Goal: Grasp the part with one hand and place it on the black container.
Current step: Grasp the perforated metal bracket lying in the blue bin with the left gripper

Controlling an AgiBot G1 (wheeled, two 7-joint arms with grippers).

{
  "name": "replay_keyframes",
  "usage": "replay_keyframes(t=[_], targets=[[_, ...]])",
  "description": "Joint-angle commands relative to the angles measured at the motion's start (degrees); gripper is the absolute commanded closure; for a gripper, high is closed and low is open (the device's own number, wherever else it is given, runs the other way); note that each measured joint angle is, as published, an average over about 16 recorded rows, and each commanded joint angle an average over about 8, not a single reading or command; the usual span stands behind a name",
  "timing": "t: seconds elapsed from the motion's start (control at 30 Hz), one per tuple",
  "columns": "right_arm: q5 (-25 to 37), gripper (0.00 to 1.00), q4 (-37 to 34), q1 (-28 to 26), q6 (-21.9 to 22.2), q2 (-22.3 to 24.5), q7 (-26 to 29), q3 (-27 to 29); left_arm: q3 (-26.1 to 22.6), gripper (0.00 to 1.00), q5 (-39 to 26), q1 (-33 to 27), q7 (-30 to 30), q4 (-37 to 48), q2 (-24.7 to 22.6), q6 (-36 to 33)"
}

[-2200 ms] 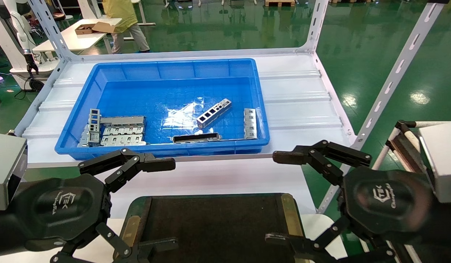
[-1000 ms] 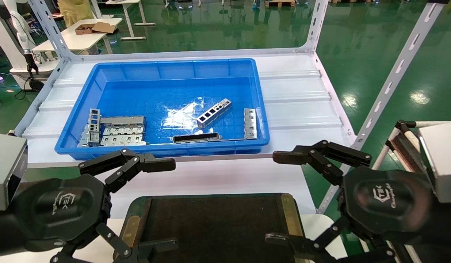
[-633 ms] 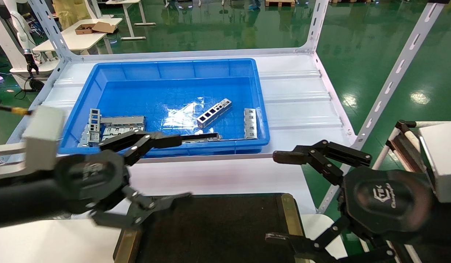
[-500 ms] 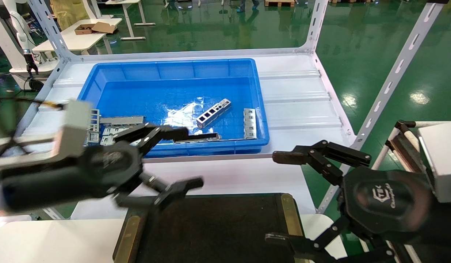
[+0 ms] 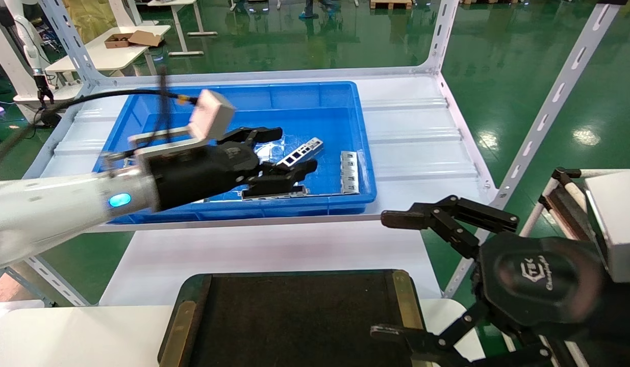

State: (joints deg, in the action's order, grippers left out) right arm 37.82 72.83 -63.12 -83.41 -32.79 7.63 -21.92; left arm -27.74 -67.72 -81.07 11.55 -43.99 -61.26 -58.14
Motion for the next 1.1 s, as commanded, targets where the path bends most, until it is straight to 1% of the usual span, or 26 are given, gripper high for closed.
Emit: replay_keyframes(t=[0.03,0.27,0.43,0.47,0.5,0.7,0.73,0.77,0.8,1.1], targets=[[0.0,0.00,0.0,0.0,0.0,0.0,0.0,0.0,-0.9,0.00,-1.9,-1.6,-0.6,3.8,-2.7,2.4],[0.0,0.00,0.0,0.0,0.0,0.0,0.0,0.0,-2.2,0.00,-5.5,-6.5,-4.8,18.4,-11.3,11.2],[0.0,0.00,0.0,0.0,0.0,0.0,0.0,0.0,-2.5,0.00,-6.3,-8.9,-7.3,26.5,-15.3,15.8],[0.0,0.07,0.0,0.0,0.0,0.0,0.0,0.0,-2.7,0.04,-6.3,-9.2,-7.7,27.6,-15.8,16.4],[0.0,0.20,0.0,0.0,0.0,0.0,0.0,0.0,-2.9,0.12,-6.3,-9.4,-8.0,28.5,-16.1,16.9],[0.0,0.95,0.0,0.0,0.0,0.0,0.0,0.0,-4.2,0.86,-5.0,-9.8,-7.9,31.2,-16.8,18.6],[0.0,1.00,0.0,0.0,0.0,0.0,0.0,0.0,-4.5,0.95,-4.7,-9.9,-7.8,31.4,-16.9,18.8],[0.0,1.00,0.0,0.0,0.0,0.0,0.0,0.0,-4.8,0.99,-4.4,-9.9,-7.6,31.4,-16.9,18.9],[0.0,1.00,0.0,0.0,0.0,0.0,0.0,0.0,-5.1,1.00,-4.2,-9.9,-7.4,31.5,-16.9,19.0],[0.0,1.00,0.0,0.0,0.0,0.0,0.0,0.0,-8.3,1.00,-2.4,-9.5,-6.1,31.1,-16.9,19.9]])
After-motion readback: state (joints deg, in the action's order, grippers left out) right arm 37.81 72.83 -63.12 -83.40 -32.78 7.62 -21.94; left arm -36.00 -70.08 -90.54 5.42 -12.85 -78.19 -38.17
